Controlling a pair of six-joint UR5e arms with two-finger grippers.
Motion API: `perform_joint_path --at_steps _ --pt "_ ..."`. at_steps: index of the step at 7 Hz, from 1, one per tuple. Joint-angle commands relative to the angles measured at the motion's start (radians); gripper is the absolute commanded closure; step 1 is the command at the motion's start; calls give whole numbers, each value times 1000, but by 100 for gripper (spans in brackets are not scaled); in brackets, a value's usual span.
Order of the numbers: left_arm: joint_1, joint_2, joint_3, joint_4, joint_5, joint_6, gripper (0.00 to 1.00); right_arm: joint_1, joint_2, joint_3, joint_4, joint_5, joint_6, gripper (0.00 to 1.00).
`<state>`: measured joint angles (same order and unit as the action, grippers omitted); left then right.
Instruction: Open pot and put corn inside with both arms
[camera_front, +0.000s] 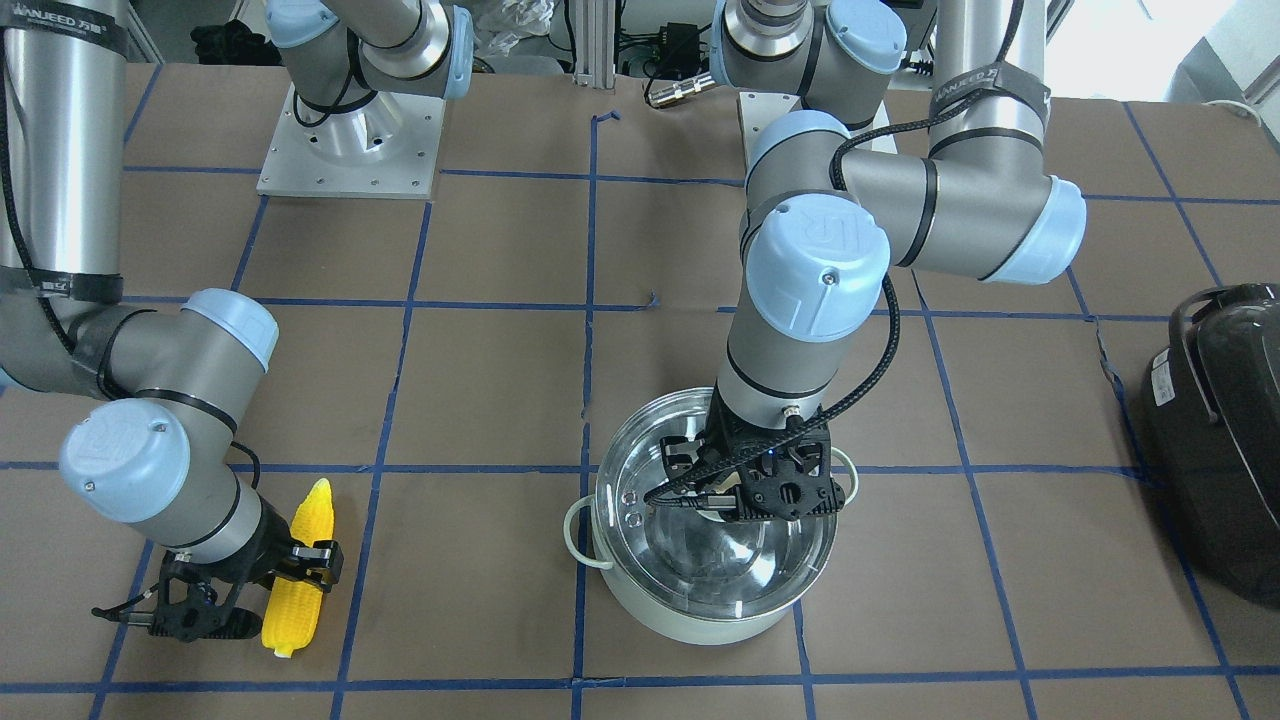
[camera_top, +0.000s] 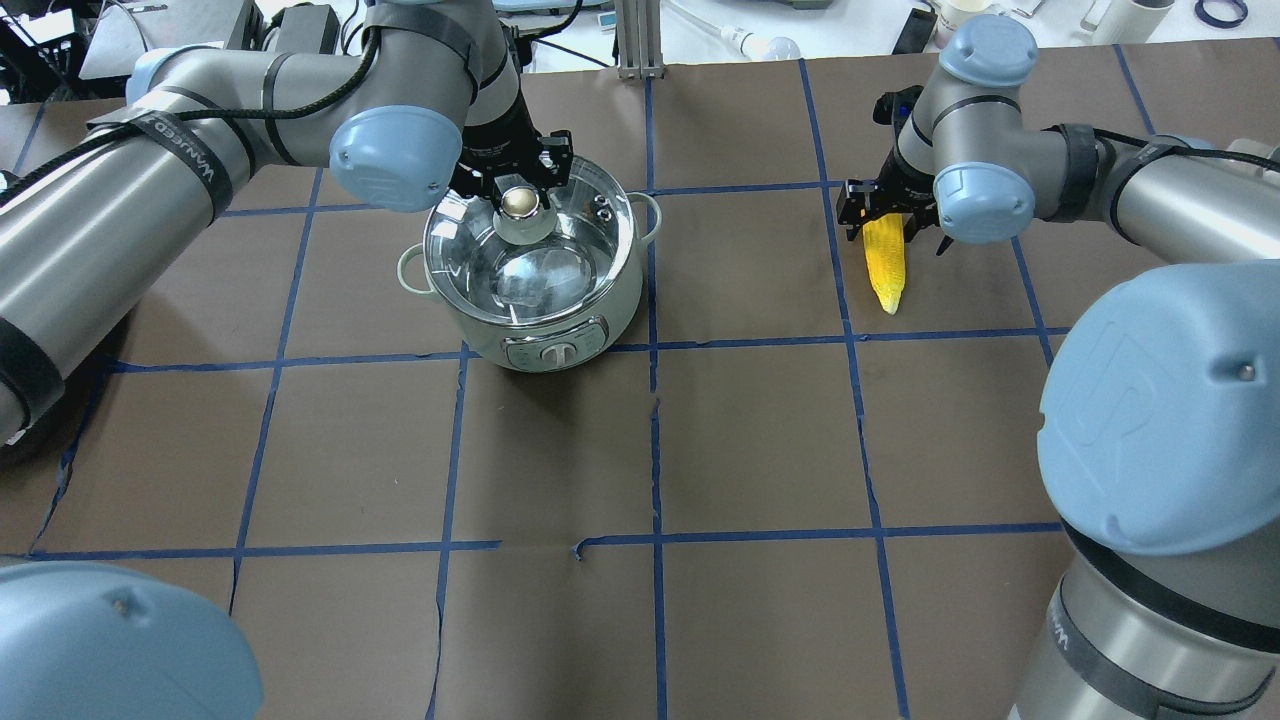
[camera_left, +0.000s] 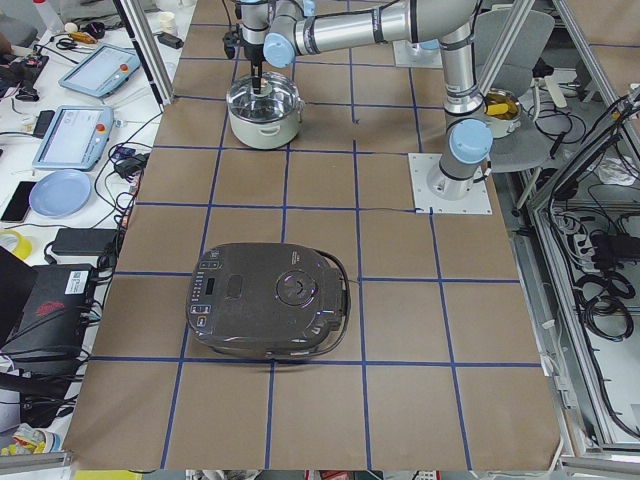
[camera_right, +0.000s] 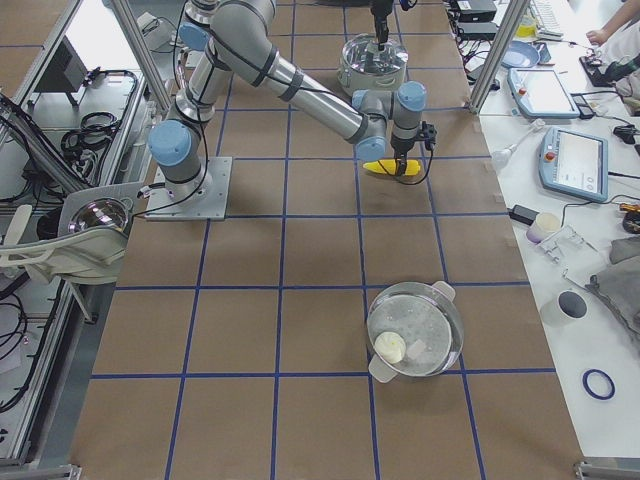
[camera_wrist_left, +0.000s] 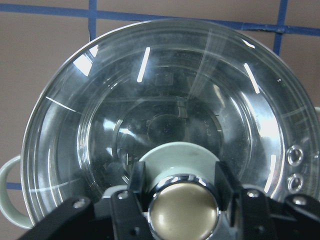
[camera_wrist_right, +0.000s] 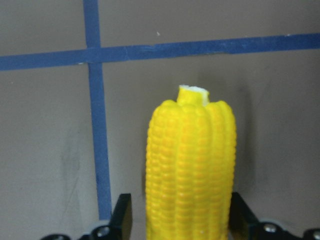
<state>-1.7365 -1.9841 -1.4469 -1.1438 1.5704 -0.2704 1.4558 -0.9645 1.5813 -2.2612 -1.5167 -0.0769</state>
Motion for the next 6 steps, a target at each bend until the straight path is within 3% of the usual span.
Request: perform_joint_path --at_steps 1,4,6 --pt "6 33 32 1 -3 -6 100 0 -8 -4 8 -19 -50 75" --pt "194 56 46 -34 -6 89 100 14 -95 -15 43 59 -34 75" --pt "318 74 43 -115 2 237 100 102 -120 -74 96 66 82 75"
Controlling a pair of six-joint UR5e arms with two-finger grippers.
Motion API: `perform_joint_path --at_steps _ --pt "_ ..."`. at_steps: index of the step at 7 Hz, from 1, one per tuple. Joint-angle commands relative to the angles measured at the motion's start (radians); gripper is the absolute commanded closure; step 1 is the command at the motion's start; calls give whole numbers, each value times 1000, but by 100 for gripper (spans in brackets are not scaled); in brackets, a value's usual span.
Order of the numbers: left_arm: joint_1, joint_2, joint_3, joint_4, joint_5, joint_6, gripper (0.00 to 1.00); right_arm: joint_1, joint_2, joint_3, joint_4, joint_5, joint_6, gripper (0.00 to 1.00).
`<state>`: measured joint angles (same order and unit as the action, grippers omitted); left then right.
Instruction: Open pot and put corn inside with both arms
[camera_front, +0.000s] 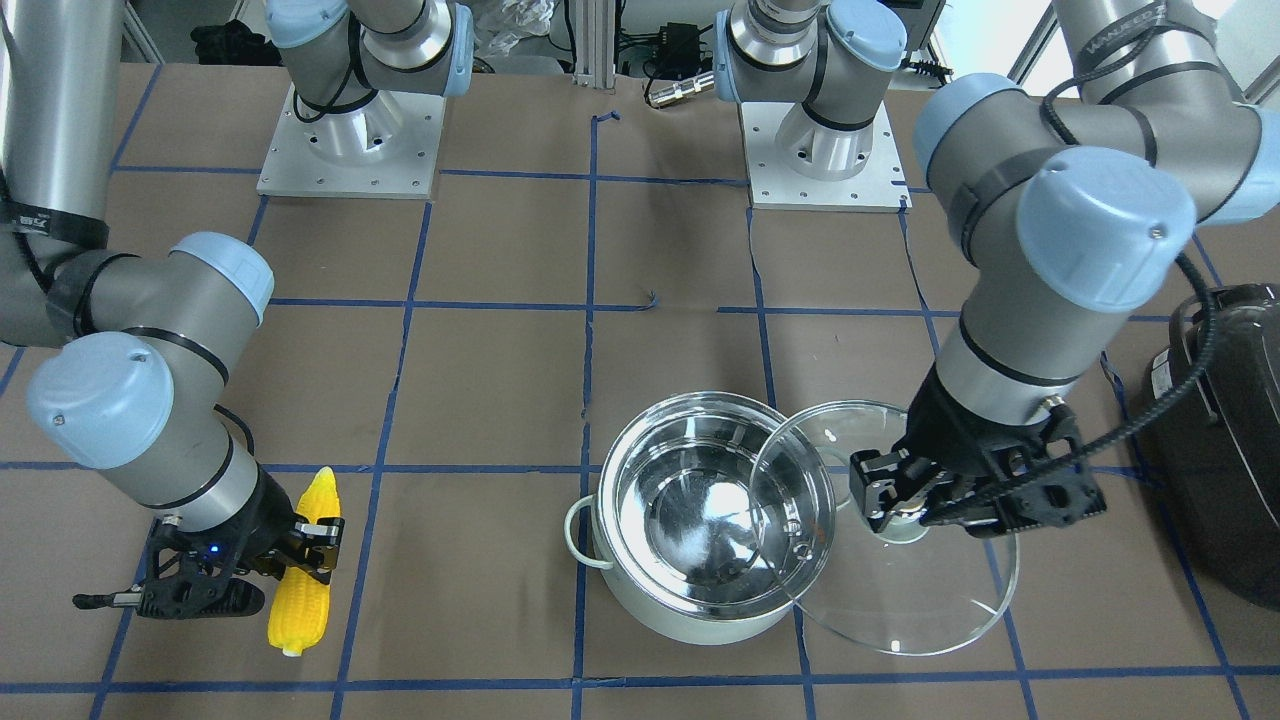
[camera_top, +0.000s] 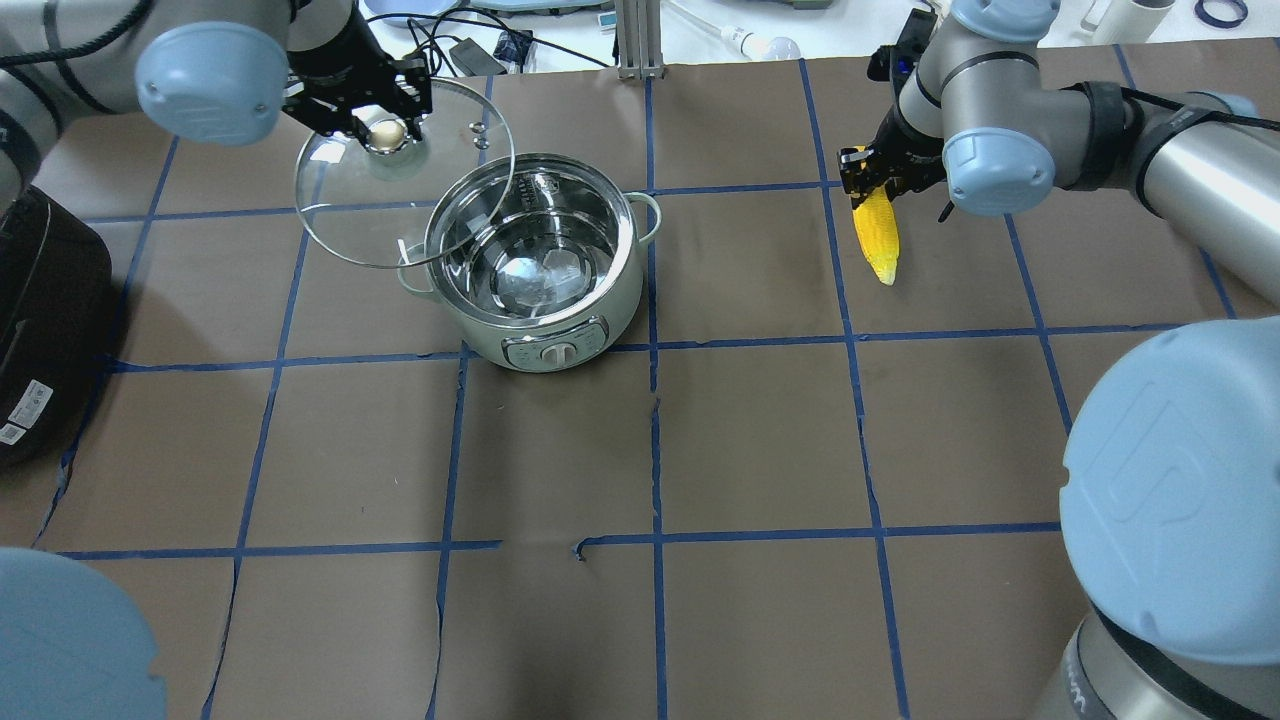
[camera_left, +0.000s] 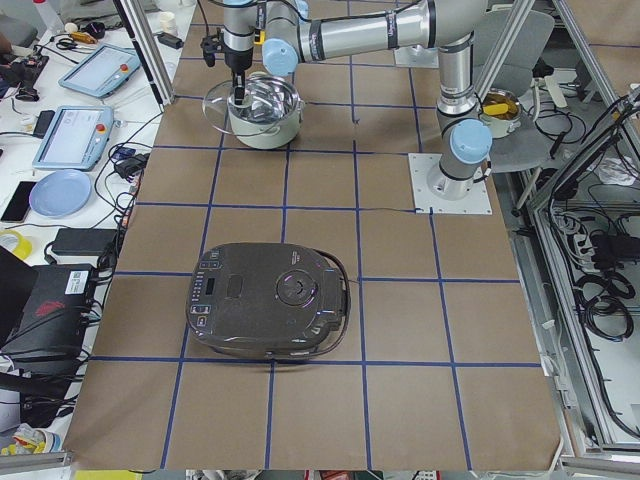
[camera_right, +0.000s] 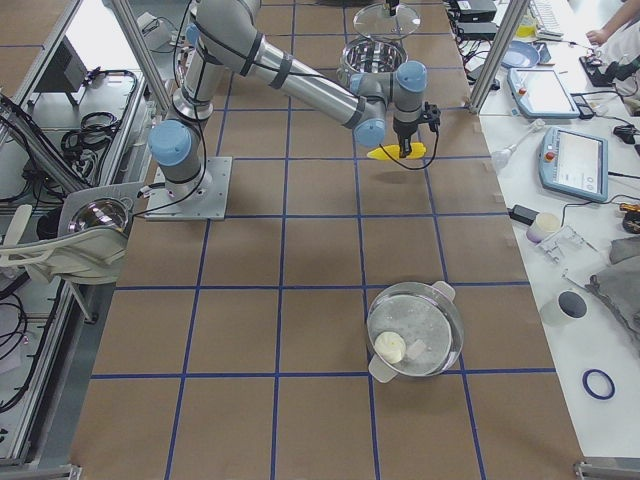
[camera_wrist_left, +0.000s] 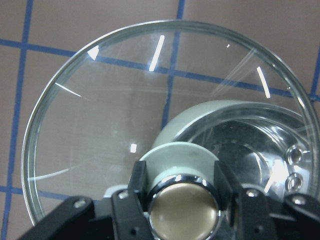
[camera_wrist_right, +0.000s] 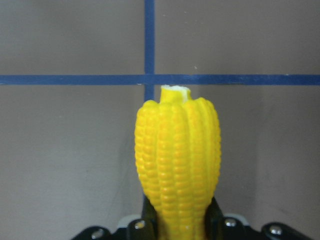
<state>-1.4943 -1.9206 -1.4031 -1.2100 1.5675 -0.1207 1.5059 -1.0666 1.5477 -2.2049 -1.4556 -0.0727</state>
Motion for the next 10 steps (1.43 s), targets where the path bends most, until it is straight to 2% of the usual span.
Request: perform_joint_path --at_steps 1,2,4,5,7,9,10 --pt "141 23 -3 -104 6 154 100 115 -18 -125 136 4 161 76" --pt "170 15 -25 -102 6 277 100 195 -16 -197 201 -3 229 78" --pt "213 20 -103 -54 6 363 100 279 0 -352 281 -5 371 78" --pt "229 0 -149 14 6 439 100 360 26 -427 310 -29 402 78" --pt "264 -1 -335 271 -1 478 100 468 127 -549 309 -46 517 78" --pt "288 -21 -475 479 -4 562 100 529 178 -555 297 -46 542 78" --pt "290 -29 -511 510 -4 563 100 530 195 -549 295 -46 522 78"
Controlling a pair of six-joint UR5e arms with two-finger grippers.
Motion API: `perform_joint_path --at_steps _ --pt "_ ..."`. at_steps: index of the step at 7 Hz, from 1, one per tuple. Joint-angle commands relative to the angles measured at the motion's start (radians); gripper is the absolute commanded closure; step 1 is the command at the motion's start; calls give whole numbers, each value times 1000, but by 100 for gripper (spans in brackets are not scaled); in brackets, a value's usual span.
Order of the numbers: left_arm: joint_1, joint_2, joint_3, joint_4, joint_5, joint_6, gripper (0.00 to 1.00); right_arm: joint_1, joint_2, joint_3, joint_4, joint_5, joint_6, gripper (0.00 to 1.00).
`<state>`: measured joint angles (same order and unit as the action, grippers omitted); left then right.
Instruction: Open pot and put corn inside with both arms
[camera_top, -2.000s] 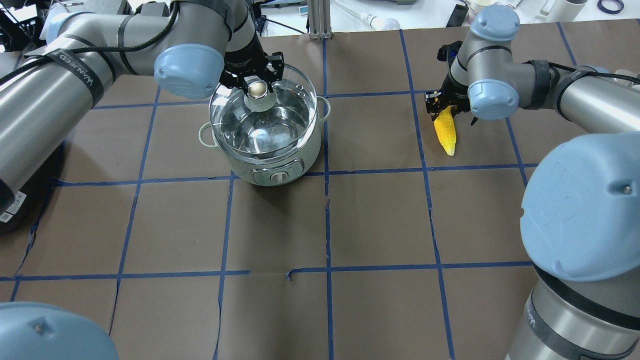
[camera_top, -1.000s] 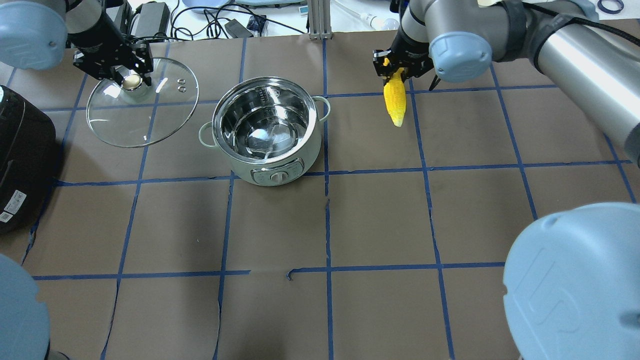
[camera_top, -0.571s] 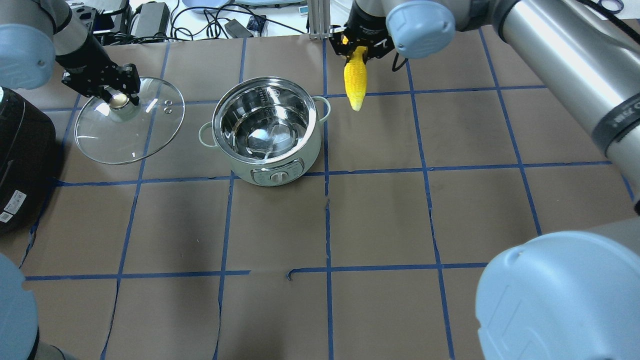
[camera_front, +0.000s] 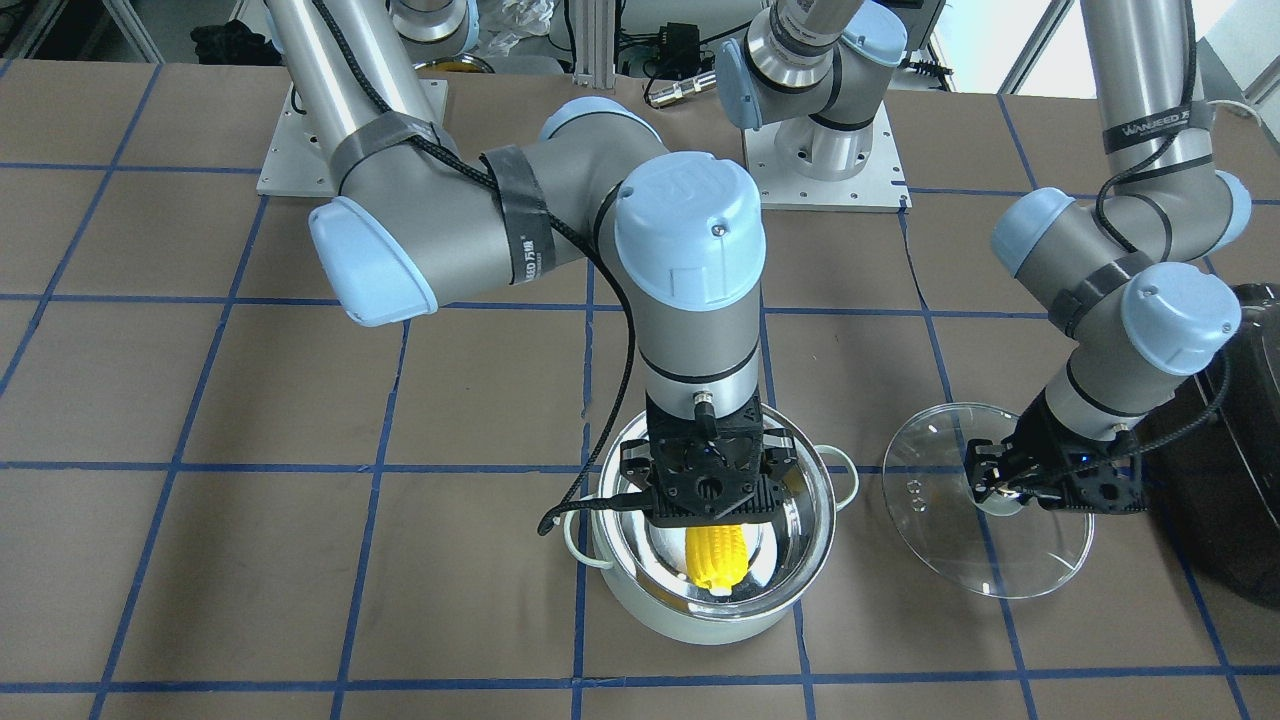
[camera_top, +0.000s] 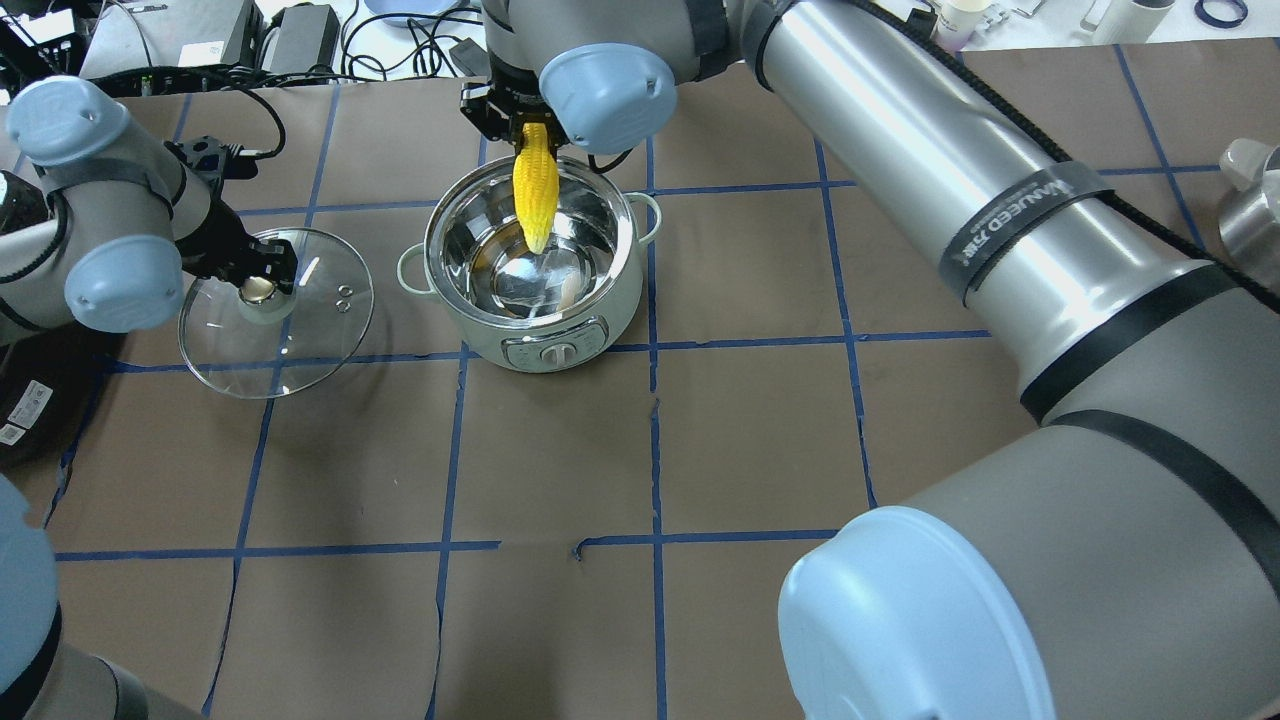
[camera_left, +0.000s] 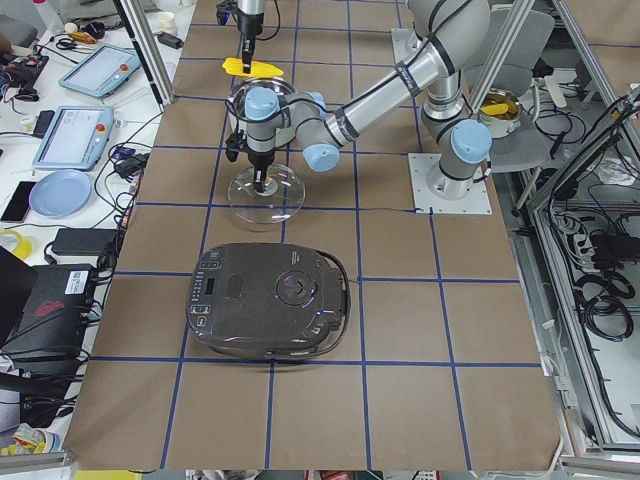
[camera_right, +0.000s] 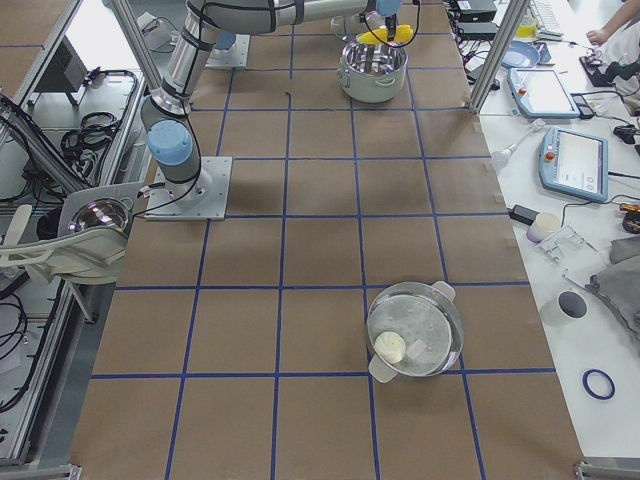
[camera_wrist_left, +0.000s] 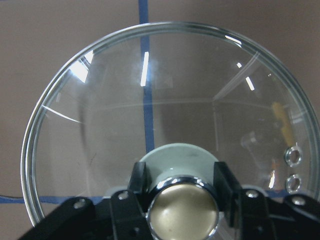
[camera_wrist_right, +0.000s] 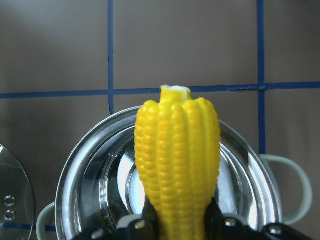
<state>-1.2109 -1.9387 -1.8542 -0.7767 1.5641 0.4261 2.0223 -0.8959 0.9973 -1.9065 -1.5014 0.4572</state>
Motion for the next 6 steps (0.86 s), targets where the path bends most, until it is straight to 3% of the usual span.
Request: perform_joint_path --at_steps 1,2,3,5,6 --pt "22 -11 -66 74 -2 37 100 13 44 3 -26 -2 -43 76" --pt "30 -12 -68 73 4 65 100 13 46 10 -26 -2 -38 64" --pt "30 -14 -68 70 5 78 100 13 51 26 -48 -2 -37 41" --pt "30 -11 -68 54 5 80 95 12 46 69 -89 0 -43 16" --pt "30 -12 -66 54 8 85 1 10 42 69 -113 0 -42 2"
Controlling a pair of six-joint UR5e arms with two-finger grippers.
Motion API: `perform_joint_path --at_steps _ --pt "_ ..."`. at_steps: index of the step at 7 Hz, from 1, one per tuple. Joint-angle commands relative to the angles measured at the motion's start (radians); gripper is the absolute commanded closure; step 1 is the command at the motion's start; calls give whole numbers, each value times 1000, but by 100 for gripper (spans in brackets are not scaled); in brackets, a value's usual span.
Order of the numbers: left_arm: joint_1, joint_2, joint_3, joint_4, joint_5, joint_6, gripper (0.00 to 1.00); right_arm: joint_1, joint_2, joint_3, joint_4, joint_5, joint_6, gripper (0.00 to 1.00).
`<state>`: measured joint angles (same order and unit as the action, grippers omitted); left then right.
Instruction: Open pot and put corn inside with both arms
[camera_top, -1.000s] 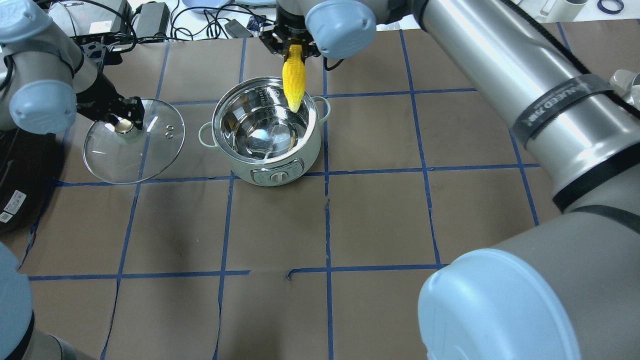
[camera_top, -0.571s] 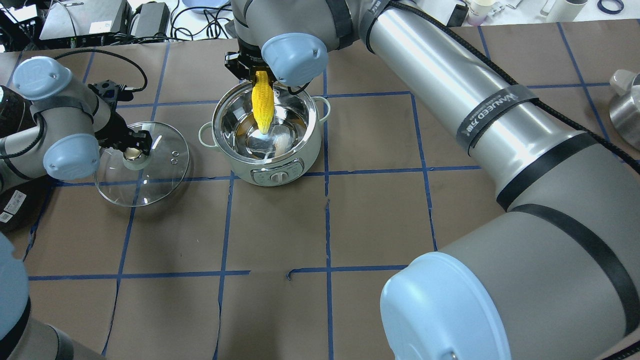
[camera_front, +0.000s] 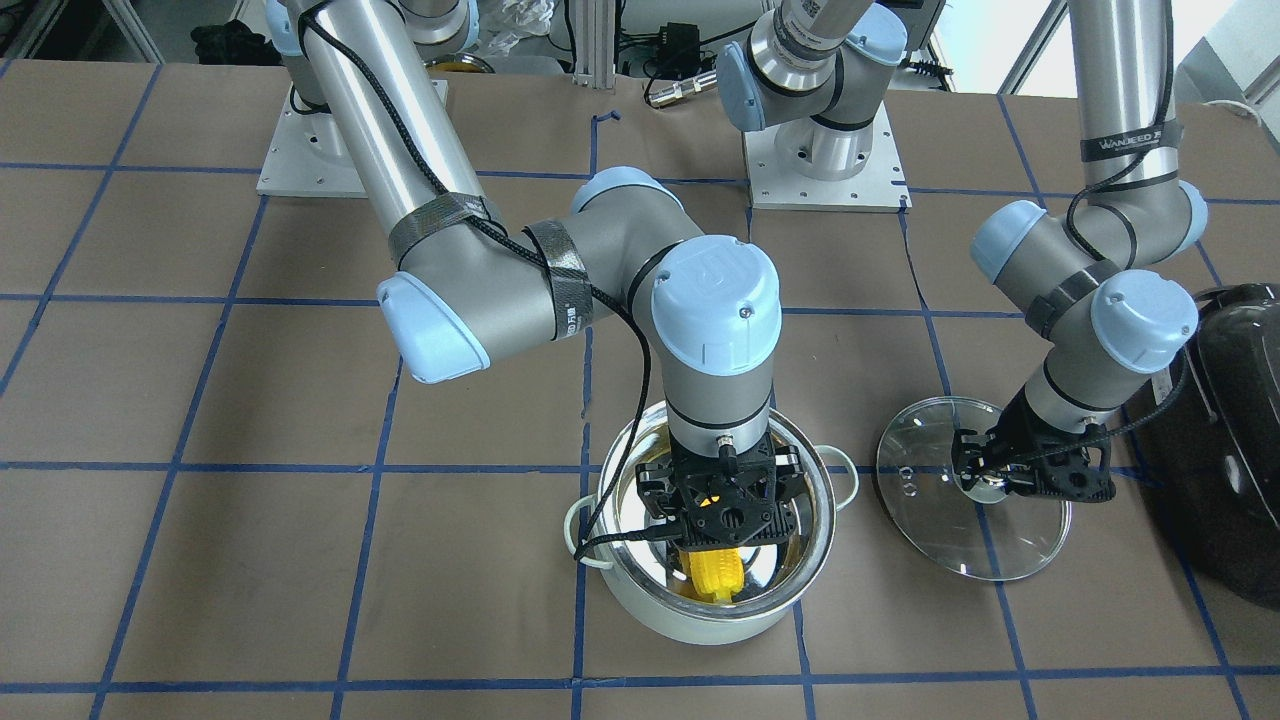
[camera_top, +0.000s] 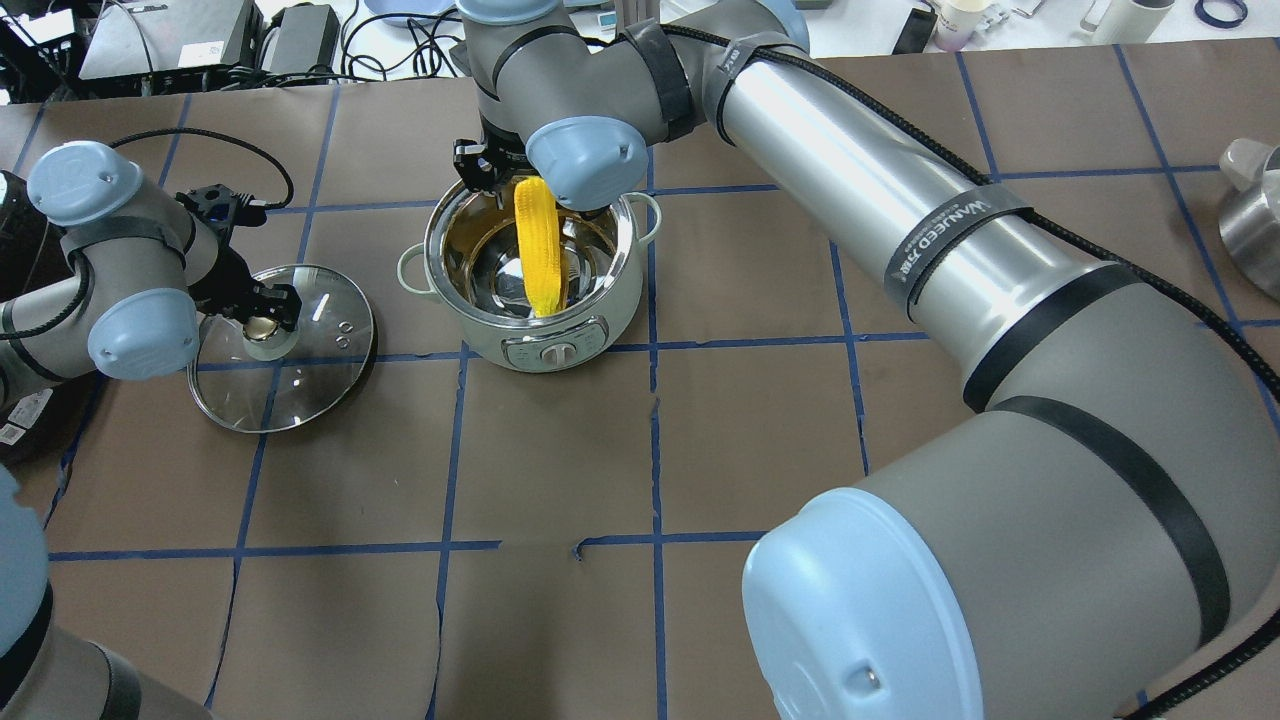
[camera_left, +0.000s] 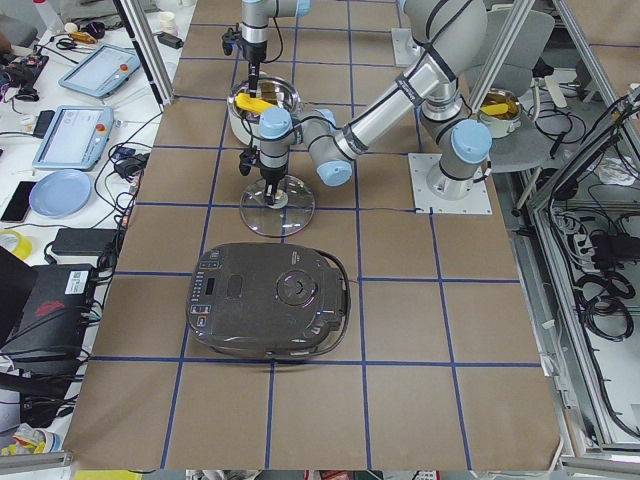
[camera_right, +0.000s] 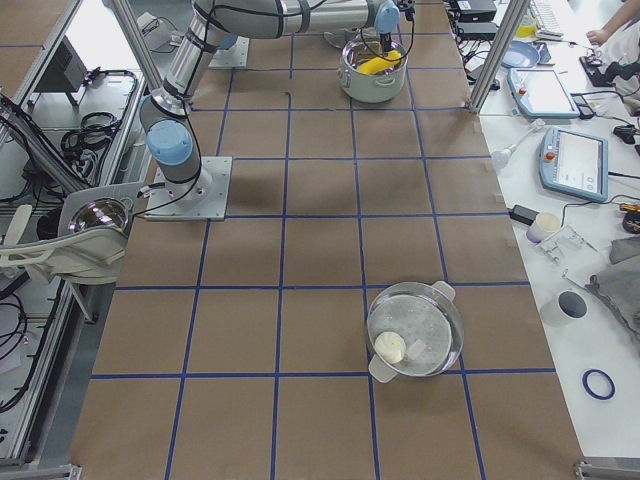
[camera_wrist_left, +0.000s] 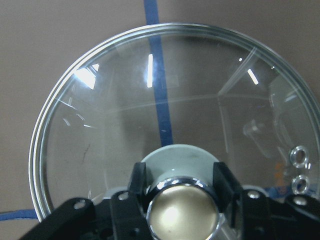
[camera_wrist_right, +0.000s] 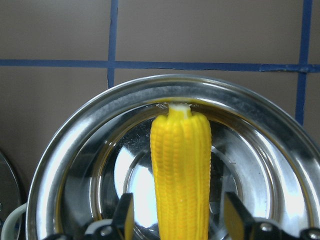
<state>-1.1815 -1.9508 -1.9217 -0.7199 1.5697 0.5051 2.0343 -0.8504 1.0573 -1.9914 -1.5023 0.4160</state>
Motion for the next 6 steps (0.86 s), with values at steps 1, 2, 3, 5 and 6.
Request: perform_joint_path --at_steps 1,2,3,5,6 --pt "0 4 1 -4 6 1 0 -20 -15 3 -27 2 -11 0" --pt "0 18 6 -4 7 1 0 -54 -56 13 -17 4 -58 0" --pt "6 39 18 -53 -2 1 0 -87 -102 16 37 11 -78 0" --pt "-9 139 96 -257 -4 -3 0 -173 -215 26 274 -2 -155 0" --pt "-18 185 186 -444 -13 -10 0 -239 -296 56 387 4 -214 0"
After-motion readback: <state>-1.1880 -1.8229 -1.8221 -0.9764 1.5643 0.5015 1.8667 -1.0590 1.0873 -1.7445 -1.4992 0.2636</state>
